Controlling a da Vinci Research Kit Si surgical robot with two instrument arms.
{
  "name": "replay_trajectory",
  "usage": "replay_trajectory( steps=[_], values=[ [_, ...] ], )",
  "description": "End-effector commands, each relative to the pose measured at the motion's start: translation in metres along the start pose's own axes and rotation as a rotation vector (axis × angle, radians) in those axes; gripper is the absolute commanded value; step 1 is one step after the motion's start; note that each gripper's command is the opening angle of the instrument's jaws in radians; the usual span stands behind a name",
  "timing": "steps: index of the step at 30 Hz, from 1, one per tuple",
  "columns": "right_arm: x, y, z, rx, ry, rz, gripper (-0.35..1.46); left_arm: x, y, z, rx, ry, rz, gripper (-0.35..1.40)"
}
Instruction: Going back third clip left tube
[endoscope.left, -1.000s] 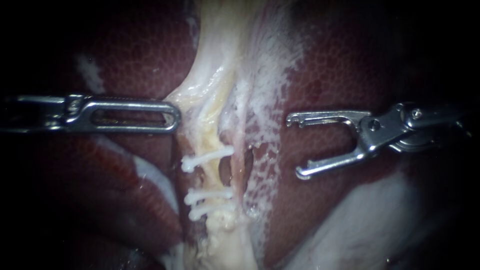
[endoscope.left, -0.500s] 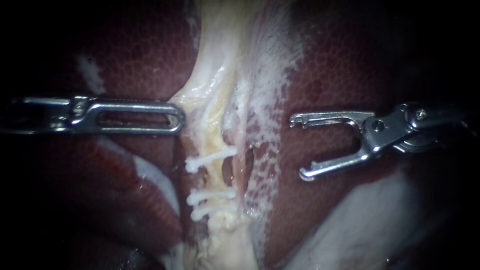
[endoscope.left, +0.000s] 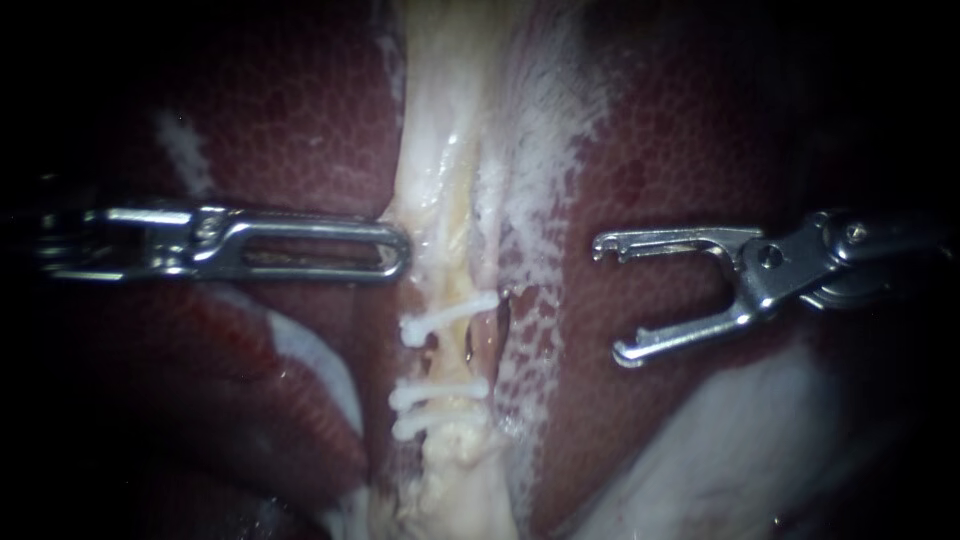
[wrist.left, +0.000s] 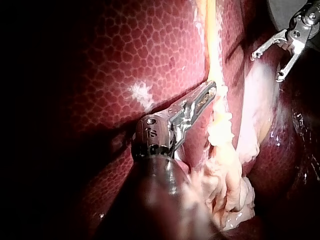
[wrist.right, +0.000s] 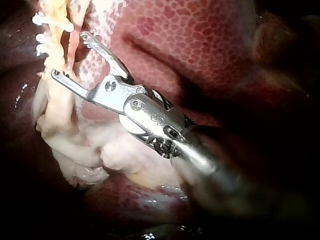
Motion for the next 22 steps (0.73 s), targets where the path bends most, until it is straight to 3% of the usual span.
replay_trajectory(
  steps=[1,22],
  values=[
    [0.0001,-0.0001,0.0001,0.000,0.000,0.000,0.60,0.0000,0.0000,0.0000,0.001,0.002,0.000,-0.35],
    [0.0001,-0.0001,0.0001,0.000,0.000,0.000,0.60,0.0001,0.0000,0.0002,0.002,0.006,0.000,-0.35]
  ],
)
